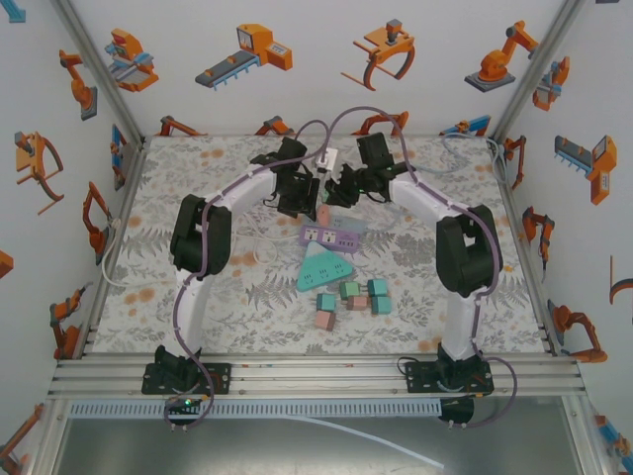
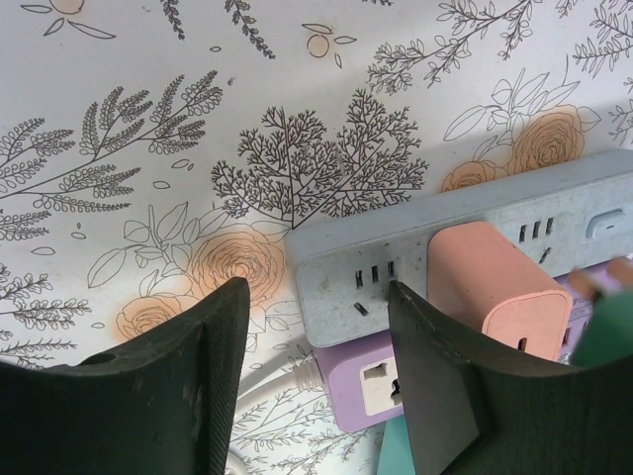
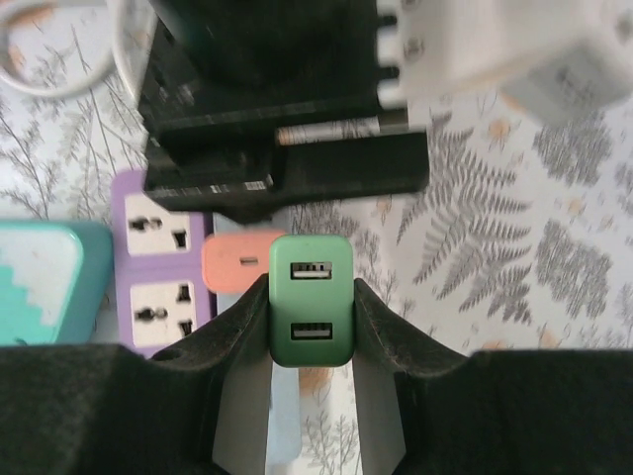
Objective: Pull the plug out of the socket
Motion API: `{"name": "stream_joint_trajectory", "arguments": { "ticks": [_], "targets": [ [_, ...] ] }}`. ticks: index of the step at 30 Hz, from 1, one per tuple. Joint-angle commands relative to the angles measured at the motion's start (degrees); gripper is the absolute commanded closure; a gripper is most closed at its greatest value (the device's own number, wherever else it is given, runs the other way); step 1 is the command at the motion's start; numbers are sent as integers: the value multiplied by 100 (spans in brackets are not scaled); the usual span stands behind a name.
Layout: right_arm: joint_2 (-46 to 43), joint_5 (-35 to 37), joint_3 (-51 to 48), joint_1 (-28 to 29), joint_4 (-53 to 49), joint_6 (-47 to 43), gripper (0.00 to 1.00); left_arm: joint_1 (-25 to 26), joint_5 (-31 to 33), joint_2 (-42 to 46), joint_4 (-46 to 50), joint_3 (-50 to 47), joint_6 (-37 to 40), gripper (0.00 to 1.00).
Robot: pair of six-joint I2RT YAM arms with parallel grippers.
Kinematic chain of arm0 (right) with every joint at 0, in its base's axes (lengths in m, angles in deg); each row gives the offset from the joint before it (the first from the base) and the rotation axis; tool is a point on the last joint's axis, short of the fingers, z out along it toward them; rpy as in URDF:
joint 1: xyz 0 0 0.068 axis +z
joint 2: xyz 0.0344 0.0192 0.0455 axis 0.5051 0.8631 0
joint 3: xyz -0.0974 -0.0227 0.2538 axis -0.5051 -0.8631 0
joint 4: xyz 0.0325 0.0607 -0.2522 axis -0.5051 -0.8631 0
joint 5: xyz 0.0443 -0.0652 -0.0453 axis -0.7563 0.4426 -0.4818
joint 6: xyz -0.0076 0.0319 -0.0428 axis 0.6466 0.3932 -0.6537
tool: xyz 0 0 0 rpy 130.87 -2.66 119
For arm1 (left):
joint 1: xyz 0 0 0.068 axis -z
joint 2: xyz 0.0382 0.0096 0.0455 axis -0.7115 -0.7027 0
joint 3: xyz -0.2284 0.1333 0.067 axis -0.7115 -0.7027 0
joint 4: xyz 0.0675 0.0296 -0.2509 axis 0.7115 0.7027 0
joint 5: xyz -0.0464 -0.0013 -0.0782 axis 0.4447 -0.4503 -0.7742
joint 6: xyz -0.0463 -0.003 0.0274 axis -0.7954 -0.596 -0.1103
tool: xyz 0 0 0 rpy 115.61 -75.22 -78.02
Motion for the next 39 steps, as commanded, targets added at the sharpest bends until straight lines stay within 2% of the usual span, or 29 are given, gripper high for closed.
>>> {"name": "stream_joint_trajectory", "arguments": {
  "ticks": [1,6,10,14,17,18,23,30,34,39],
  "targets": [
    [-416,-306,-190,66,503,163,100,-53,1131,-703,957,-526,357,47],
    [-1198,-57,-831,38,806,715,100,-70,801,-562,728,-668,288,48],
    [-1981,515,-1547,35,1141,1738,100,-95,652,-77,293,-896,92,46],
    [-2912,1765,-2209,38,1397,3376,100,-153,480,445,13,-1010,-49,44],
    [-3550,2806,-2398,30,881,4821,100,-175,302,954,-320,-1218,-188,42],
    [-3741,2959,-2423,23,649,5194,100,-176,268,1106,-405,-1282,-222,41],
    [-4841,2947,-3024,5,125,6748,100,-167,81,2160,-970,-1916,-363,40],
    [-6645,3393,-4553,-47,-128,8905,100,46,-797,4132,-2048,-3467,-235,38],
    [-7501,3258,-5245,-52,-745,9893,100,424,-1320,5220,-2409,-4276,212,37],
    [-8022,2533,-5732,-25,-1577,10435,100,1164,-1772,6362,-2460,-5154,1140,32]
  ]
}}
